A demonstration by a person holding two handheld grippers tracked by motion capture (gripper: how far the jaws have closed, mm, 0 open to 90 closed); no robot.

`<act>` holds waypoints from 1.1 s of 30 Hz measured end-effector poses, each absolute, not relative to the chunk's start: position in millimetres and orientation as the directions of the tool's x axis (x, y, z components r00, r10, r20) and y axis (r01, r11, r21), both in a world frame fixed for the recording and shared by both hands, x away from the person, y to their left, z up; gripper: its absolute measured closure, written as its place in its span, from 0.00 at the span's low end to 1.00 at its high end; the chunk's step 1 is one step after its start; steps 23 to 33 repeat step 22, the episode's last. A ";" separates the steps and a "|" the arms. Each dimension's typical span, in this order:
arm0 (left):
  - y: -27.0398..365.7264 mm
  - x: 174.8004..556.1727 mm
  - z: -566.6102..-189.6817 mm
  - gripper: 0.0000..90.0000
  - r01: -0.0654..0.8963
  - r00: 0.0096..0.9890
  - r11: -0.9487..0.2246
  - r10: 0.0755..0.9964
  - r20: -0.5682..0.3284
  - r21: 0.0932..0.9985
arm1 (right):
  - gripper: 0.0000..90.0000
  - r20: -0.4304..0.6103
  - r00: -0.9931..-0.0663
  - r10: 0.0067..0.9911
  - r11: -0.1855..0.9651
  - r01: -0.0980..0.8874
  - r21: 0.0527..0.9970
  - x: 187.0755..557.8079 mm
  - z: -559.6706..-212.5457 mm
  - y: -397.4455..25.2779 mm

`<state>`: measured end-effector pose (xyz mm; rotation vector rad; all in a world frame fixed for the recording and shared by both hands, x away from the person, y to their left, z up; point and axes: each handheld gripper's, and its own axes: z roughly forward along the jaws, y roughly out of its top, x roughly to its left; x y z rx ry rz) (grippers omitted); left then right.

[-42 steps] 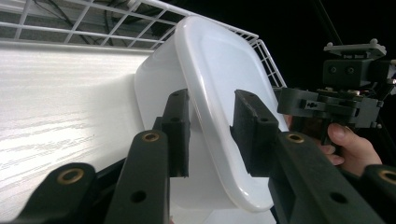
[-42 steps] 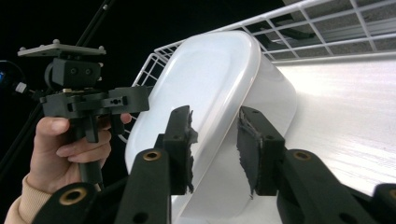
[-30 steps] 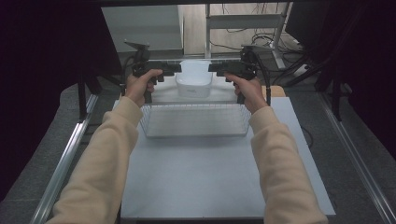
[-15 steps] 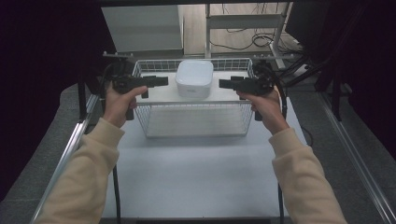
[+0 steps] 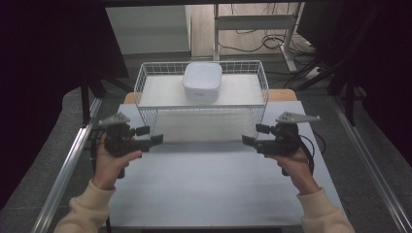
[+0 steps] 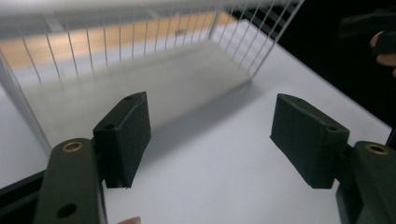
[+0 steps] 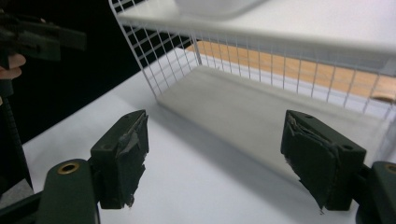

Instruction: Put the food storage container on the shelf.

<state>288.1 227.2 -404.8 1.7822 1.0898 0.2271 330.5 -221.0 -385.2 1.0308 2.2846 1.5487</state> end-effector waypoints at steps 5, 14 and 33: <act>228.8 273.3 -447.8 0.30 0.631 0.548 -0.102 0.760 -0.348 0.769 | 0.24 0.193 -0.722 0.664 0.244 0.453 0.858 310.9 -416.9 -234.4; 225.3 266.5 -470.8 0.28 0.641 0.532 -0.148 0.793 -0.297 0.753 | 0.24 0.165 -0.702 0.692 0.311 0.497 0.810 295.1 -463.0 -238.9; 222.2 266.1 -474.5 0.26 0.637 0.537 -0.170 0.798 -0.274 0.752 | 0.23 0.142 -0.698 0.702 0.319 0.487 0.813 294.9 -464.4 -239.5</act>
